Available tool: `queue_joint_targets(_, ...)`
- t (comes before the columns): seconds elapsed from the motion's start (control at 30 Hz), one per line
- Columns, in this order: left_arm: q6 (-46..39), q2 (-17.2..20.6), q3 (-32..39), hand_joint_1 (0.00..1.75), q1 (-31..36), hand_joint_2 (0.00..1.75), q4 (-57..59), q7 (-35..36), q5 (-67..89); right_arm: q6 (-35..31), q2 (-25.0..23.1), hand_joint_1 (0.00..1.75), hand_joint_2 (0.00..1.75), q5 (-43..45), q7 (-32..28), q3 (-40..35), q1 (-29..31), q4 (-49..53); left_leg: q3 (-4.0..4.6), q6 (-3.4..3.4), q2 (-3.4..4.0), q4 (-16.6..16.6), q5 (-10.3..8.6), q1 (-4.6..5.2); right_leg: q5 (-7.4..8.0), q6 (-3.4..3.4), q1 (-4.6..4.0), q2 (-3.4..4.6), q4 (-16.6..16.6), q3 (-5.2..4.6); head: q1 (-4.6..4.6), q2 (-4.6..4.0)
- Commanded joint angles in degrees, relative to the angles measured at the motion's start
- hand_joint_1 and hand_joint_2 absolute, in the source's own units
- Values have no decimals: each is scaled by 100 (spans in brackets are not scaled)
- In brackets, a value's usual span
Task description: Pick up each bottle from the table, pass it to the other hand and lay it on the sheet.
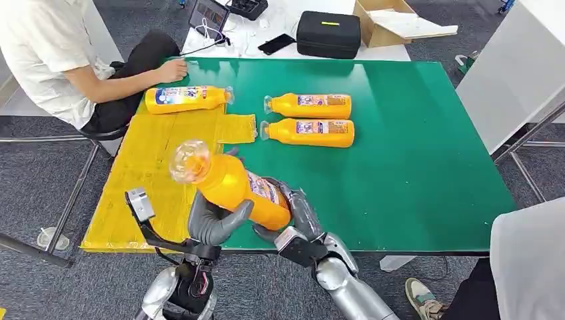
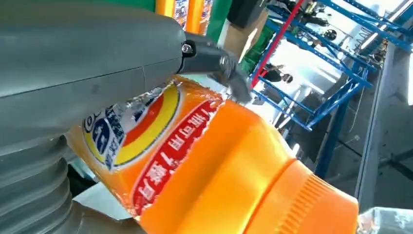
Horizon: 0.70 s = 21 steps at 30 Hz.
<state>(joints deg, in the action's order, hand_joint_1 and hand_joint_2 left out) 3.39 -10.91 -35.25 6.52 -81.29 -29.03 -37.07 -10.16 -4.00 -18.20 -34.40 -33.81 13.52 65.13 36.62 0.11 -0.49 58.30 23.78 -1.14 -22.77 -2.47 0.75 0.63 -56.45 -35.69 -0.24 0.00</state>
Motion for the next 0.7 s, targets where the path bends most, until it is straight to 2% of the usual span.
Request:
queue_joint_targets(0.03,-74,-20,-421,175,450,175,207,-209,257,366,-59,175,175,196,2,-173,131,-176,-29,7,-6,2,11,3,-15,10,-1,-17,-3,32,0,0)
queue_joint_targets(0.27,-79,-30,-421,175,467,175,259,-242,270,440,-58,175,175,251,18,-205,145,-174,-6,3,-5,0,1,0,-3,5,-2,-10,1,9,0,2)
queue_joint_targets(0.5,-42,-22,-424,175,472,175,277,-268,282,521,-41,175,175,305,63,-221,178,-213,-36,8,-3,0,11,4,-15,12,-1,-15,-1,38,0,0)
queue_joint_targets(0.53,-44,-17,-411,175,452,175,266,-268,283,551,-30,171,175,333,83,-207,157,-205,-6,3,-4,-1,1,0,-3,4,-1,-9,2,9,2,0)
queue_joint_targets(0.57,-105,4,-423,175,434,175,251,-269,376,571,-25,101,175,343,112,-202,122,-192,-30,6,-5,-1,10,2,-13,10,-2,-16,1,33,2,0)
queue_joint_targets(0.6,-202,22,-434,175,402,175,222,-293,523,588,-26,9,175,344,149,-197,85,-185,-27,6,-5,0,9,1,-12,9,-3,-15,1,31,0,0)
queue_joint_targets(0.63,-264,34,-428,175,366,175,202,-299,603,544,-53,0,175,359,187,-156,30,-180,-18,5,-5,-3,5,0,-7,7,-3,-12,4,22,2,0)
queue_joint_targets(0.67,-337,72,-426,175,302,175,146,-300,742,404,-73,0,175,279,222,-122,-51,-151,-51,10,-3,-3,18,3,-20,14,-3,-18,3,55,0,0)
queue_joint_targets(0.7,-339,82,-417,175,275,175,128,-300,747,396,-68,0,175,272,221,-130,-69,-147,-26,5,-5,-6,7,2,-11,8,-1,-13,4,29,0,0)
